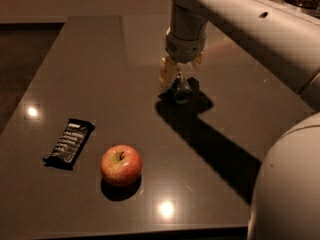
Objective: Pick redbull can
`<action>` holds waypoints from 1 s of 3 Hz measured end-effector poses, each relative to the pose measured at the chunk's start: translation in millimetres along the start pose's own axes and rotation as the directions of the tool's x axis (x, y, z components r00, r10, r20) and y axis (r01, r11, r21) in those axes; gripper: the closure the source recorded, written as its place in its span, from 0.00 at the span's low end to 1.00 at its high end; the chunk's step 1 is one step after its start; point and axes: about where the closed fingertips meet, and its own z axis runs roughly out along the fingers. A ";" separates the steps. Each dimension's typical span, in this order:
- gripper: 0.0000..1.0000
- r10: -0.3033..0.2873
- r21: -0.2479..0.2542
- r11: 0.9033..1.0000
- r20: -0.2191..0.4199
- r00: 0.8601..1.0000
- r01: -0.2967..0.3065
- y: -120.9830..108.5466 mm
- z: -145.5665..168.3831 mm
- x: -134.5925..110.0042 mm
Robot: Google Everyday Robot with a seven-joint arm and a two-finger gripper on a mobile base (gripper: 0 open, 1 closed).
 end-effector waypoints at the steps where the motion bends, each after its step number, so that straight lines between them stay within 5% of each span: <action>1: 0.46 -0.006 0.027 1.000 -0.032 0.999 0.007 -3.0 2.8 1.2; 3: 0.99 -0.127 -0.006 0.992 0.047 0.991 0.128 9.2 -57.1 1.3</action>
Offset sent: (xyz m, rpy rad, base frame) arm -0.0172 -0.0071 0.0429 -0.0185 -0.0203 0.0943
